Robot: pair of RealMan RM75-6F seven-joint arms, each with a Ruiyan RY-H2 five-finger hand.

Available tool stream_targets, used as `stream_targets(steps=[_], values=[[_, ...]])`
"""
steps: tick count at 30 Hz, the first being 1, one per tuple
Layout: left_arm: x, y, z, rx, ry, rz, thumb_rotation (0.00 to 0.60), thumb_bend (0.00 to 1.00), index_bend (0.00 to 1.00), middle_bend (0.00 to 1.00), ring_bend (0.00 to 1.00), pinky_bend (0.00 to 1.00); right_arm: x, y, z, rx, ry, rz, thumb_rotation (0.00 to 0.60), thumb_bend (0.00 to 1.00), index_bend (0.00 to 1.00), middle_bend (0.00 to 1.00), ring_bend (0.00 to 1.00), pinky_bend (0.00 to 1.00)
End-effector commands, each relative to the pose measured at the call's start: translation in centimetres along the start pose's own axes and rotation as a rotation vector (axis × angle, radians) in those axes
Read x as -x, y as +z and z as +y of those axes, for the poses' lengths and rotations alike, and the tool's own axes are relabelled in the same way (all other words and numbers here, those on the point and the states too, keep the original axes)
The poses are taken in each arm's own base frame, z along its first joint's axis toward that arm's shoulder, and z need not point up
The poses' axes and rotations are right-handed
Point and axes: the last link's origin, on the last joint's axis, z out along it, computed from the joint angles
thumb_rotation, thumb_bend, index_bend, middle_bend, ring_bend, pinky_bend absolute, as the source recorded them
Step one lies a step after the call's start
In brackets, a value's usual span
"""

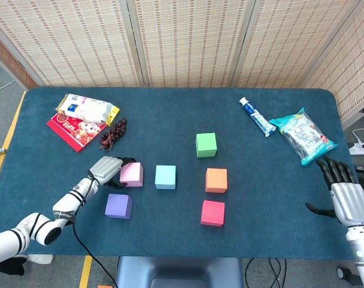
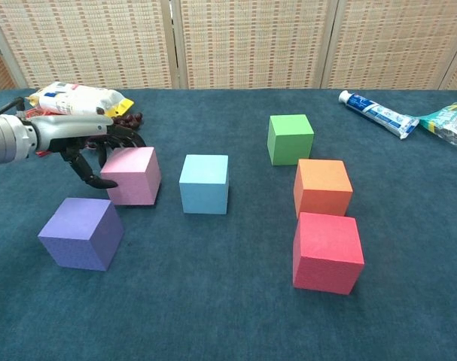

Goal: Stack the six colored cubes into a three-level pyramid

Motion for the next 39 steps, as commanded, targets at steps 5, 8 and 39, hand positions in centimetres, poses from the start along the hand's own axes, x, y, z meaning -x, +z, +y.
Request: stream_targets(steps=[5, 8, 39], values=[[0.5, 1.0, 1.6, 0.041, 0.022, 0.004, 0.6, 0.33, 0.23, 0.34, 0.31, 0.4, 0.1, -0.2, 0.4, 0.015, 0.006, -0.004, 0.6, 0.03, 0.0, 0.07, 0.0, 0.07], [0.6, 1.4, 2.0, 0.047, 0.039, 0.015, 0.6, 0.33, 0.22, 0.34, 0.31, 0.4, 0.1, -0.3, 0.7, 0.023, 0.009, -0.002, 0.6, 0.03, 0.0, 0.07, 0.0, 0.07], [1.3, 2.8, 4.9, 0.061, 0.041, 0.004, 0.6, 0.33, 0.19, 0.33, 0.31, 0.37, -0.8, -0.6, 1.8, 0.044, 0.002, 0.022, 0.6, 0.03, 0.0, 0.07, 0.0, 0.07]])
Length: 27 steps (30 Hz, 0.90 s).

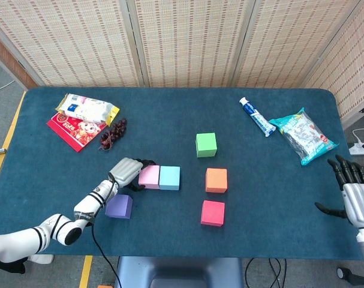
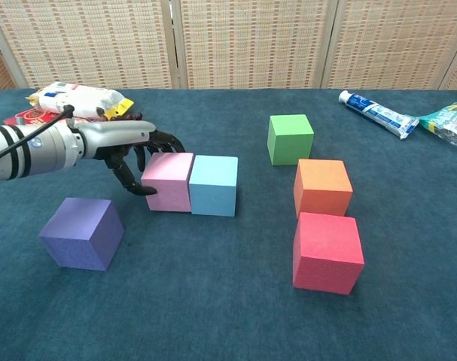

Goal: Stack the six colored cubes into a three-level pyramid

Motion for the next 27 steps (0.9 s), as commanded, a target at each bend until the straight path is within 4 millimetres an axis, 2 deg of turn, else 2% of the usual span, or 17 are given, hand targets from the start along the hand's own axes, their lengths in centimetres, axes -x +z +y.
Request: stream_targets(steps=[1, 20, 22, 27], values=[[0.1, 0.1, 0.0, -0.001, 0.008, -0.004, 0.6, 0.33, 0.19, 0.33, 0.31, 0.37, 0.0, 0.0, 0.1, 0.002, 0.0, 0.0, 0.6, 0.03, 0.0, 0.07, 0.0, 0.07], [0.9, 0.5, 0.4, -0.012, 0.01, -0.005, 0.6, 0.33, 0.18, 0.29, 0.29, 0.37, 0.0, -0.3, 0.4, 0.01, 0.004, 0.0, 0.6, 0.03, 0.0, 0.07, 0.0, 0.07], [1.1, 0.4, 0.4, -0.01, 0.01, -0.009, 0.6, 0.33, 0.18, 0.27, 0.26, 0.36, 0.1, -0.3, 0.4, 0.01, 0.005, -0.001, 0.6, 0.03, 0.0, 0.07, 0.0, 0.07], [1.1, 0.3, 0.5, -0.006, 0.012, -0.018, 0.6, 0.34, 0.09, 0.11, 0.06, 0.27, 0.1, -0.2, 0.4, 0.01, 0.008, -0.001, 0.6, 0.03, 0.0, 0.07, 0.0, 0.07]])
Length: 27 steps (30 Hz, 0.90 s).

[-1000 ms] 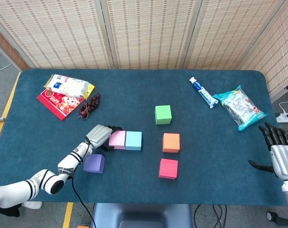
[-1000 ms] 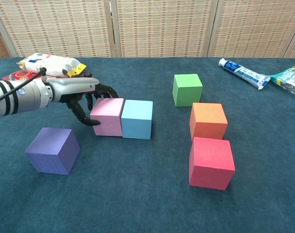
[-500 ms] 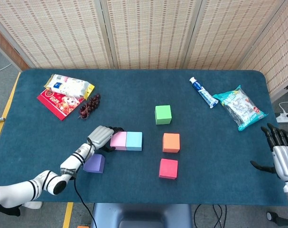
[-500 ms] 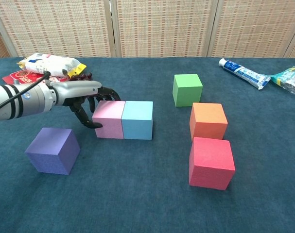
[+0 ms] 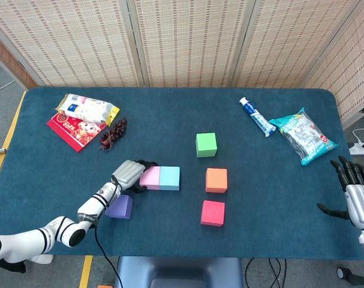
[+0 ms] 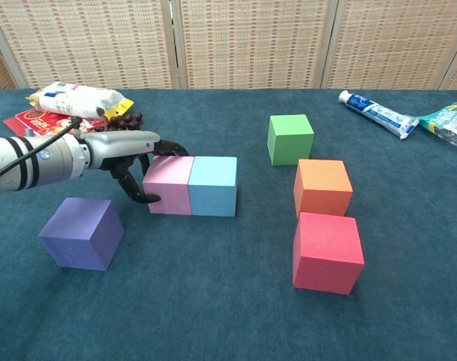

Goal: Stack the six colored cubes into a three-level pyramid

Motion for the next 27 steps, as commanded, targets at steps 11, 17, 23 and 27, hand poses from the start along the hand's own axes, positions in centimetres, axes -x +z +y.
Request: stream_targets(steps=[11, 17, 23, 27], values=[[-0.8, -0.8, 0.3, 0.019, -0.009, 0.006, 0.6, 0.34, 0.0, 0.0, 0.0, 0.13, 0.1, 0.4, 0.0, -0.009, 0.004, -0.012, 0.6, 0.03, 0.0, 0.07, 0.0, 0.08], [-2.3, -2.3, 0.1, 0.029, -0.001, 0.053, 0.6, 0.35, 0.0, 0.0, 0.0, 0.11, 0.5, 1.6, -1.1, -0.069, 0.03, -0.069, 0.6, 0.03, 0.0, 0.07, 0.01, 0.17], [-5.2, -6.3, -2.1, -0.019, -0.005, 0.178, 0.6, 0.35, 0.0, 0.0, 0.0, 0.09, 3.2, 6.9, -7.0, -0.27, 0.096, -0.211, 0.6, 0.03, 0.11, 0.21, 0.16, 0.39], [-5.2, -7.5, -3.3, -0.042, -0.012, 0.195, 0.6, 0.34, 0.0, 0.0, 0.0, 0.08, 5.0, 9.3, -9.9, -0.315, 0.142, -0.283, 0.6, 0.03, 0.19, 0.26, 0.22, 0.45]])
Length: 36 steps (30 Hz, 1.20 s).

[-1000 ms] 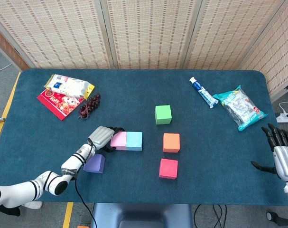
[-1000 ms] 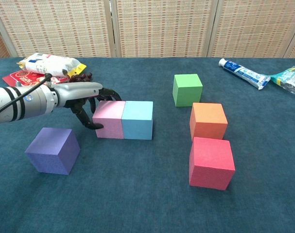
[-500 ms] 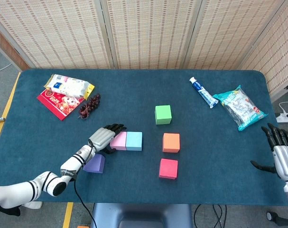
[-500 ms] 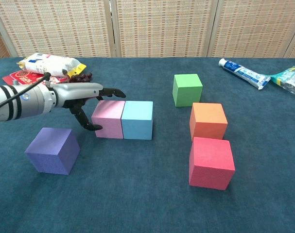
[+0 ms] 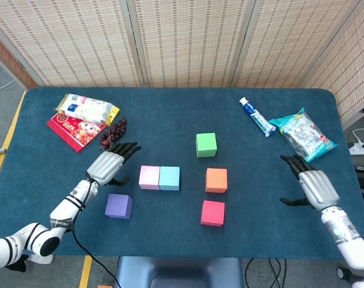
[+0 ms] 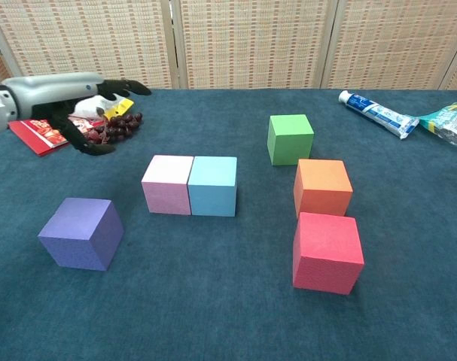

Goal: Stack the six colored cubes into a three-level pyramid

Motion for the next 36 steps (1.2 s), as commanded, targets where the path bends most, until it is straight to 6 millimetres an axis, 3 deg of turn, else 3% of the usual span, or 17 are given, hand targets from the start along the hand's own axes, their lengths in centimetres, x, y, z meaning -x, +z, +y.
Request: stream_targets(steps=[1, 6, 12, 31, 36], values=[[-0.1, -1.2, -0.9, -0.015, -0.006, 0.011, 0.6, 0.34, 0.0, 0.0, 0.0, 0.08, 1.4, 4.1, -2.6, -0.072, 0.062, -0.068, 0.6, 0.03, 0.2, 0.26, 0.22, 0.46], [-0.1, -2.4, -2.1, -0.033, -0.005, 0.017, 0.6, 0.34, 0.01, 0.0, 0.0, 0.08, 3.2, 7.2, -4.8, -0.096, 0.1, -0.141, 0.6, 0.03, 0.24, 0.27, 0.24, 0.48], [-0.3, -2.9, -3.4, -0.053, -0.013, 0.024, 0.6, 0.34, 0.01, 0.0, 0.0, 0.08, 5.1, 9.2, -6.6, -0.104, 0.107, -0.183, 0.6, 0.03, 0.25, 0.27, 0.24, 0.48], [-1.1, -4.4, -4.8, -0.058, -0.038, 0.071, 0.6, 0.34, 0.0, 0.0, 0.0, 0.08, 8.2, 12.5, -8.7, -0.077, 0.102, -0.18, 0.6, 0.03, 0.41, 0.37, 0.34, 0.54], [-1.3, -4.6, -4.9, -0.059, -0.047, 0.081, 0.6, 0.34, 0.0, 0.0, 0.0, 0.08, 8.2, 12.8, -9.1, -0.076, 0.114, -0.158, 0.6, 0.1, 0.5, 0.43, 0.41, 0.57]])
